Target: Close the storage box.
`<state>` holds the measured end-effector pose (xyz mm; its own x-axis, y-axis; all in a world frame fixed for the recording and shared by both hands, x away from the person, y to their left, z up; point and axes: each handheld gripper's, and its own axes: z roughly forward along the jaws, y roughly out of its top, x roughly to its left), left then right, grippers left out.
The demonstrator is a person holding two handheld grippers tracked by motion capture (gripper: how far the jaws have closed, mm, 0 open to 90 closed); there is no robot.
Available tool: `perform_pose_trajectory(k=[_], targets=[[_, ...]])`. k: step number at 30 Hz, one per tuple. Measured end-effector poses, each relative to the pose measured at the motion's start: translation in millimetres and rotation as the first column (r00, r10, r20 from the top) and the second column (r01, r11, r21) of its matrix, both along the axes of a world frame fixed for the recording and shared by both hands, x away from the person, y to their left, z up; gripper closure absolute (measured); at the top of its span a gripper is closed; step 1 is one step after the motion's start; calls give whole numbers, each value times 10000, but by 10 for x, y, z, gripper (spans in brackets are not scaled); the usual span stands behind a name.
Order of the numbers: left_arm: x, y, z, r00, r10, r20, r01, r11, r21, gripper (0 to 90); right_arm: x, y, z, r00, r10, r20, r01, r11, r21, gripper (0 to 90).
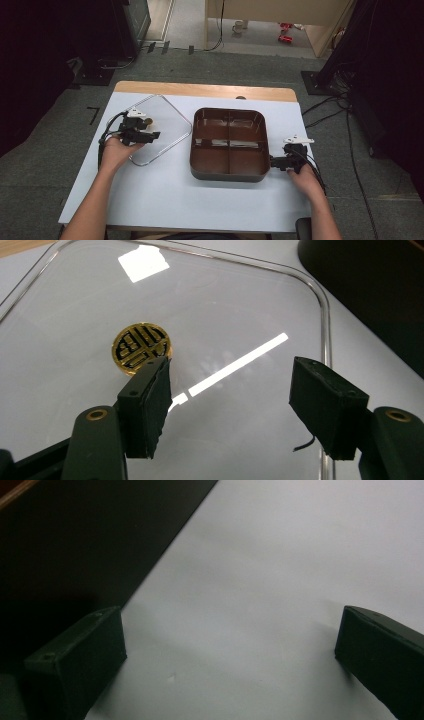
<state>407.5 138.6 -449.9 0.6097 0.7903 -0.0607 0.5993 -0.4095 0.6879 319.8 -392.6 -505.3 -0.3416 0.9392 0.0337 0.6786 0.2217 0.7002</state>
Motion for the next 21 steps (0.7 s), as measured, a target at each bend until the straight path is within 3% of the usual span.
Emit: perform_pose_trajectory(k=[10, 16, 21], targets=[[214, 137, -8, 9992, 398, 54, -398, 9992, -44, 330, 0, 0, 0, 10000, -1, 2, 1, 10000, 0, 0], [382, 187, -141, 9972, 747, -102, -748, 9970, -184, 341, 0, 0, 0, 10000, -1, 1, 1, 10000, -2, 0], [459, 159, -254, 9966, 817, -136, -816, 9966, 57, 381, 0, 0, 0, 10000, -2, 0, 2, 10000, 0, 0]])
